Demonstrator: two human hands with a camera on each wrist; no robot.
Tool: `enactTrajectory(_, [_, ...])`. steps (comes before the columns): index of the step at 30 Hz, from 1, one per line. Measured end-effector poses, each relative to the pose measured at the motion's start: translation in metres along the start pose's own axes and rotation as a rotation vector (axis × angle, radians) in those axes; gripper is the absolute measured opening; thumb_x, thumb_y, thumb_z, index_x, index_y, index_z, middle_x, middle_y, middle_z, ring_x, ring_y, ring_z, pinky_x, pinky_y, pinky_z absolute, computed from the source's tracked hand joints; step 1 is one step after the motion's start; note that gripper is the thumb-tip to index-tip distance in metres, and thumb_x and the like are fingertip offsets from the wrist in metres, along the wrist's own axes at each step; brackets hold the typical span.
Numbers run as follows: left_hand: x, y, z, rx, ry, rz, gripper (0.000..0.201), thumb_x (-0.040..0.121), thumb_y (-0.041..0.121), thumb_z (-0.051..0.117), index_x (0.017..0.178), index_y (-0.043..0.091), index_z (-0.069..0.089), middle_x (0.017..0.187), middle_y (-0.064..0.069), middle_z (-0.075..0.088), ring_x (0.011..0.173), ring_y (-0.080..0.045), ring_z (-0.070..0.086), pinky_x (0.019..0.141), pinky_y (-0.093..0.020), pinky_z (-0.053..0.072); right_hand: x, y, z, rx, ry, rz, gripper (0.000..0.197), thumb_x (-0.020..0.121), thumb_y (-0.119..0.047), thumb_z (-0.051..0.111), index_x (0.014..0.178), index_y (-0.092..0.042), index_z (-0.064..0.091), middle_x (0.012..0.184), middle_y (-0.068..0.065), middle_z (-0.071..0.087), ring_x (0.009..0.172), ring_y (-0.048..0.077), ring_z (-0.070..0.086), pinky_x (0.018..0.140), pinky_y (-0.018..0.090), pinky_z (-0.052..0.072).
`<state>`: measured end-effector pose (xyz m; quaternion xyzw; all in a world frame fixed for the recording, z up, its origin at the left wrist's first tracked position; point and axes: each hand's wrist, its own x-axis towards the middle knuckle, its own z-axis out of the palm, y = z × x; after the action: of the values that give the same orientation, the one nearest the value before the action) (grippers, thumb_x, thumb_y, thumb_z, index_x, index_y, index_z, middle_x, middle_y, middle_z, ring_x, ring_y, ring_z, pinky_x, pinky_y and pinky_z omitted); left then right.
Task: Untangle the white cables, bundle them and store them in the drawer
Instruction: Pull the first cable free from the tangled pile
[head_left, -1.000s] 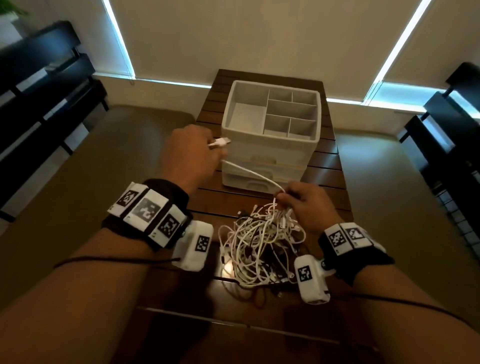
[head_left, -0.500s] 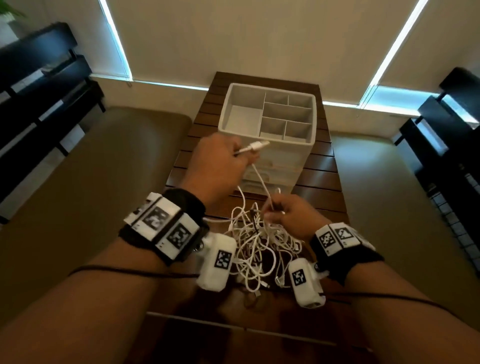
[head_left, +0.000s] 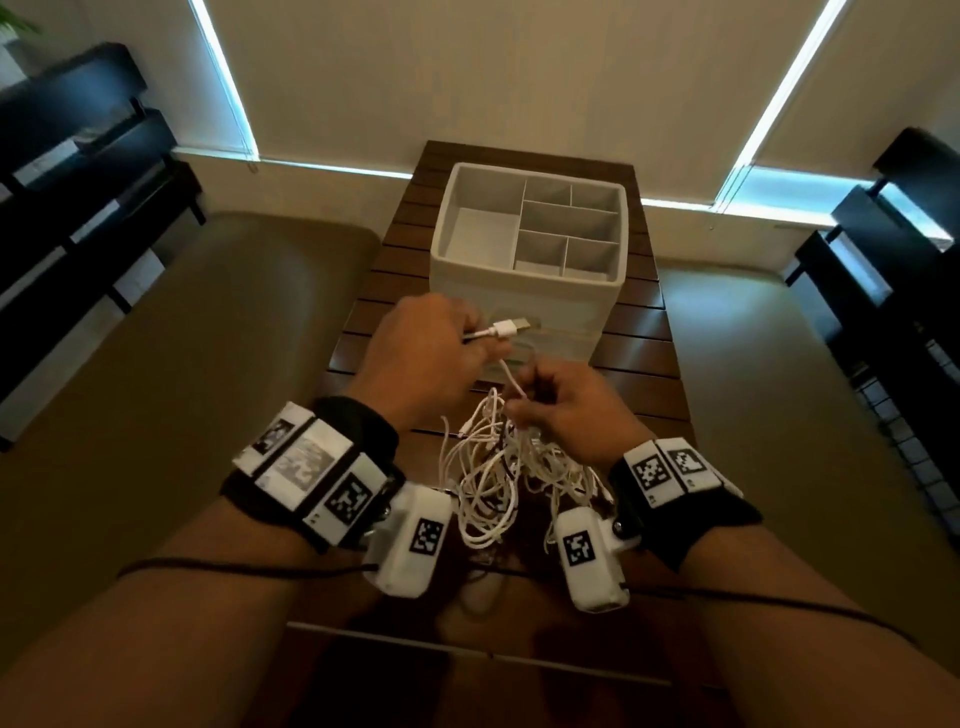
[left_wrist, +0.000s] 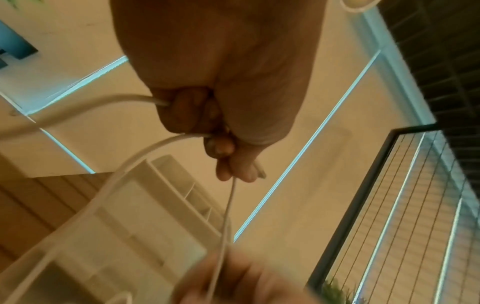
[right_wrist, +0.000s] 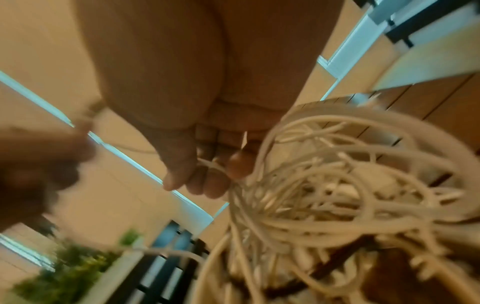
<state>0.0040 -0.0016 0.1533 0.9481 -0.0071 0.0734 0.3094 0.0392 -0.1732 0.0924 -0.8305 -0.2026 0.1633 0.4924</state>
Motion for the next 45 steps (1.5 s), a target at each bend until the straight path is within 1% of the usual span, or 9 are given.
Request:
enactTrajectory(4, [0.007,0.005,-0.043,0.062,0.15,0.01,0.026,0.09,0.036,0.065,0.068,0.025,0.057,0.057,0.008,0.047,0.05,-0.004,0.042,0.047,-0.019,0.026,-0.004,0.036,0.0,-0.276,-0.144,0.166,0.015,0.087,-0.02,0.066,0.073,-0.026,0.066,0.077,-0.006,0.069,0.082,0.018,0.065,0.084,0.045,0.053])
enactTrajectory(7, [0.014,-0.007,-0.058,0.253,0.049,-0.029,0.03,0.087,0.035,0.068,0.062,0.025,0.054,0.058,0.008,0.047,0.053,-0.005,0.042,0.047,-0.022,0.024,-0.004,0.036,-0.004,-0.172,-0.038,0.191,0.016,0.092,-0.023,0.059,0.079,-0.019,0.068,0.074,-0.001,0.072,0.076,0.027,0.066,0.077,0.046,0.053])
enactTrajectory(13, [0.007,-0.03,-0.052,0.193,-0.046,-0.156,0.03,0.086,0.038,0.069,0.064,0.019,0.063,0.057,0.002,0.054,0.055,-0.009,0.048,0.049,-0.025,0.029,-0.018,0.011,-0.024,-0.163,-0.03,0.136,0.017,0.096,-0.024,0.052,0.092,-0.02,0.068,0.079,-0.003,0.073,0.08,0.013,0.068,0.082,0.037,0.052])
enactTrajectory(19, [0.002,-0.052,-0.046,-0.186,0.043,-0.242,0.038,0.096,0.038,0.054,0.07,0.016,0.07,0.07,-0.001,0.068,0.066,-0.01,0.057,0.06,-0.022,0.04,-0.076,0.012,-0.02,-0.432,-0.489,0.196,0.022,0.089,-0.021,0.064,0.083,-0.04,0.071,0.087,-0.016,0.069,0.081,-0.006,0.06,0.069,0.013,0.044])
enactTrajectory(23, [0.0,-0.058,-0.027,-0.153,-0.085,-0.336,0.049,0.099,0.044,0.045,0.067,0.011,0.063,0.064,-0.006,0.056,0.059,-0.019,0.048,0.056,-0.029,0.035,-0.099,0.049,-0.006,-0.693,-0.852,0.199,0.039,0.084,-0.008,0.059,0.116,-0.031,0.067,0.115,-0.01,0.066,0.103,0.006,0.06,0.083,0.017,0.046])
enactTrajectory(31, [-0.012,-0.043,0.038,-0.219,-0.391,-0.242,0.041,0.1,0.04,0.045,0.069,0.018,0.062,0.064,-0.001,0.055,0.059,-0.015,0.048,0.063,-0.03,0.038,-0.069,0.116,-0.028,-0.636,0.031,0.664,0.016,0.087,-0.021,0.059,0.08,-0.009,0.068,0.094,0.008,0.069,0.088,0.026,0.065,0.074,0.031,0.052])
enactTrajectory(39, [-0.008,-0.037,0.074,-0.413,-0.416,-0.264,0.036,0.102,0.037,0.041,0.084,0.021,0.068,0.053,0.008,0.048,0.044,-0.005,0.038,0.052,-0.026,0.033,-0.054,0.136,-0.001,0.009,0.089,0.948,0.017,0.083,-0.01,0.069,0.073,-0.014,0.056,0.087,0.009,0.064,0.072,0.02,0.061,0.073,0.034,0.057])
enactTrajectory(42, [-0.008,-0.042,0.076,-0.517,-0.436,-0.272,0.035,0.101,0.034,0.045,0.086,0.017,0.071,0.053,0.006,0.055,0.049,-0.01,0.042,0.052,-0.026,0.036,-0.056,0.101,-0.012,0.003,0.001,0.839,0.014,0.085,-0.015,0.07,0.077,-0.006,0.064,0.069,0.005,0.068,0.053,0.013,0.057,0.049,0.021,0.046])
enactTrajectory(45, [-0.008,-0.036,0.076,-0.694,-0.442,-0.262,0.03,0.099,0.024,0.052,0.089,0.006,0.073,0.071,-0.003,0.067,0.053,-0.009,0.046,0.052,-0.022,0.039,-0.058,0.056,-0.027,0.152,-0.06,0.54,0.01,0.084,-0.011,0.07,0.088,-0.004,0.066,0.068,0.008,0.068,0.059,0.017,0.061,0.055,0.026,0.05])
